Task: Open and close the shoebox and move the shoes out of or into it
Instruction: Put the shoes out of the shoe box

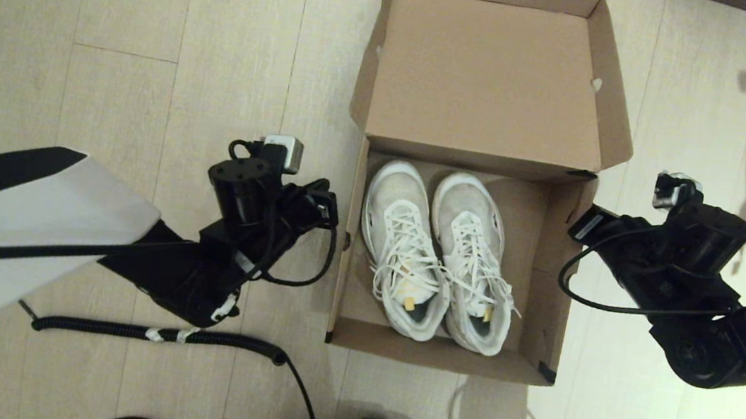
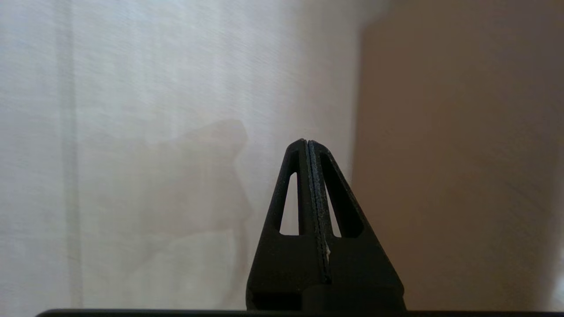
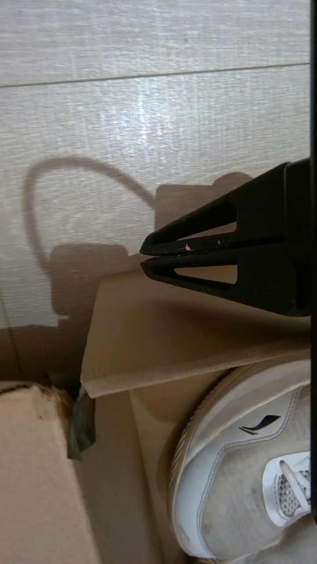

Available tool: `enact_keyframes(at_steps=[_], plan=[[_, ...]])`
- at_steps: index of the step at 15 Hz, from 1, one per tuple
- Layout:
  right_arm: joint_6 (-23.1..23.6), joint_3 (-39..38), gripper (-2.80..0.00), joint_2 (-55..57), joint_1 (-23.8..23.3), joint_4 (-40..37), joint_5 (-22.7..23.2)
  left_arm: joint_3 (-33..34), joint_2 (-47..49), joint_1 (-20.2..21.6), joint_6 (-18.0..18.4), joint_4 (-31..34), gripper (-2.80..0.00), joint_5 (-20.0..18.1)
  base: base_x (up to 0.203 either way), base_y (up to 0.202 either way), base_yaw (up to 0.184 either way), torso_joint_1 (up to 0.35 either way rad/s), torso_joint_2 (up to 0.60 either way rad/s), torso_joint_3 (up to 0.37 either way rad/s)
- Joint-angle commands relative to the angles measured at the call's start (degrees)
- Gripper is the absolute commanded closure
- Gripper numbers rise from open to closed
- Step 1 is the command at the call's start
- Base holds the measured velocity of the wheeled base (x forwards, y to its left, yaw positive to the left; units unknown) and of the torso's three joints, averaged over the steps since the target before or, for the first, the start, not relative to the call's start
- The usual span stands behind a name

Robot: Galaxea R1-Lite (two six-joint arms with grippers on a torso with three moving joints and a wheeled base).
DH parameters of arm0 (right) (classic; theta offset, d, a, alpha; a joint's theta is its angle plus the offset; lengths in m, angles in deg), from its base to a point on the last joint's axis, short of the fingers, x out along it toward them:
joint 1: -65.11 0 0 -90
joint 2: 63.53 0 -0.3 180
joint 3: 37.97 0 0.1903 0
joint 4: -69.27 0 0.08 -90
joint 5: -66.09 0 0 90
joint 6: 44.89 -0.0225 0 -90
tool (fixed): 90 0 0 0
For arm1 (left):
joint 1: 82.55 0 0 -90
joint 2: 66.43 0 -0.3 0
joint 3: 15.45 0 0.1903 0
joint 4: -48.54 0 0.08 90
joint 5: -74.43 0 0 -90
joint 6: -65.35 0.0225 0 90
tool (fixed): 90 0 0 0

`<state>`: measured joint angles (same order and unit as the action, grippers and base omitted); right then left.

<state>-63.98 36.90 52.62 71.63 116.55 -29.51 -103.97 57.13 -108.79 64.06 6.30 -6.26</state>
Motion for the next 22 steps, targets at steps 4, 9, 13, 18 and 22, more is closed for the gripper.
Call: enact_keyframes(at_steps=[4, 9, 13, 18, 22], plan=[[0.0, -2.8, 0.0, -4.9, -3.4, -1.0, -0.1, -1.0, -1.5, 5.2, 0.0, 0.0, 0.0, -0.1, 0.0, 0.0, 0.0, 0.0, 0.0, 0.0], [-0.4, -9.9, 0.0, -17.3, -3.8, -5.9, 0.6, 1.7, -7.8, 8.8, 0.1, 0.7, 0.0, -0.3, 0.0, 0.0, 0.0, 0.0, 0.0, 0.0], [-9.4, -9.6, 0.0, -26.7, -3.5, -24.6, 9.5, 7.9, -17.2, 11.9, 0.2, 4.7, 0.0, -1.9, 0.0, 0.0, 0.0, 0.0, 0.0, 0.0], [-14.0, -12.6, 0.0, -29.2, 4.4, -27.7, 11.1, 22.6, -24.7, 11.4, 0.1, 4.9, 0.0, -0.7, 0.0, 0.0, 0.0, 0.0, 0.0, 0.0], [-16.3, -15.2, 0.0, -24.1, 10.9, -27.3, 14.4, 21.1, -22.3, 11.1, 0.3, 4.9, 0.0, 1.2, 0.0, 0.0, 0.0, 0.0, 0.0, 0.0]])
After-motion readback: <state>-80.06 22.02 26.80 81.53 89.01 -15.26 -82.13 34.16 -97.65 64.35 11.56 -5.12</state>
